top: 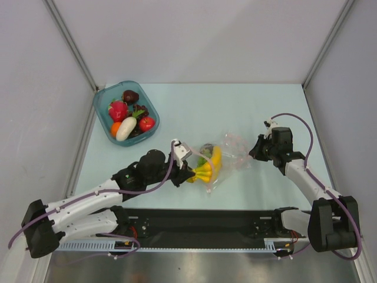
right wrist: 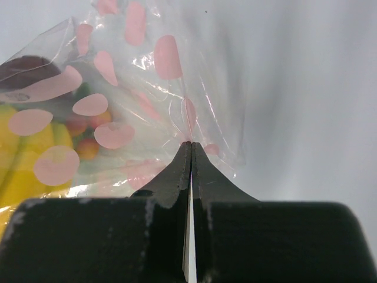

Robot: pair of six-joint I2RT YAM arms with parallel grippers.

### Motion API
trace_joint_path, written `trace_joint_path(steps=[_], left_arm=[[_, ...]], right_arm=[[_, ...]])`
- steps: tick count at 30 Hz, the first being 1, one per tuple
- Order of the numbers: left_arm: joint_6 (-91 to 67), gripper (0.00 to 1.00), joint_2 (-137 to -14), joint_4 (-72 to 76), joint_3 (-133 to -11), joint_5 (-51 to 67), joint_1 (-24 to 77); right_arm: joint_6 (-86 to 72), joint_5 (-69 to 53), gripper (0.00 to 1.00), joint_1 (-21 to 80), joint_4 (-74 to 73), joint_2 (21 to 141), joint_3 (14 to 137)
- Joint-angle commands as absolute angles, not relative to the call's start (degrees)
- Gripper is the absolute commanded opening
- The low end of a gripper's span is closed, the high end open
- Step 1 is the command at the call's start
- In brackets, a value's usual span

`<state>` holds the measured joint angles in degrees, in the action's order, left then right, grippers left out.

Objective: Open the zip-top bag and remove the fake food

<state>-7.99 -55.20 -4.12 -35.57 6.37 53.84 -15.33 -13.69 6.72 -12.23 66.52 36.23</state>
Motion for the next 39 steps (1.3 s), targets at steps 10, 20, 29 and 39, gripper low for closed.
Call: trace_joint_path(steps=[10, 20, 29, 39], left_arm=[[-10.6, 0.00, -45.6, -8.4, -36.5, 20.4, 52.6], [-11.3, 0.00, -40.3, -12.2, -38.0, 20.7, 52.1], [-12.8, 0.00, -32.7, -15.9, -40.0, 17.8, 52.0], [-13.5, 0.00, -28.4, -19.2, -42.1, 16.7, 51.9]], right_arm=[[-14.2, -12.0, 0.00, 6.2, -11.9, 65.5, 37.9], [-14.2, -12.4, 0.00, 6.2, -11.9, 65.3, 37.9], [-14.3, -12.8, 0.00, 6.2, -11.2, 65.7, 37.8], [-14.3, -13.1, 0.00, 6.2, -11.3, 65.4, 37.8]])
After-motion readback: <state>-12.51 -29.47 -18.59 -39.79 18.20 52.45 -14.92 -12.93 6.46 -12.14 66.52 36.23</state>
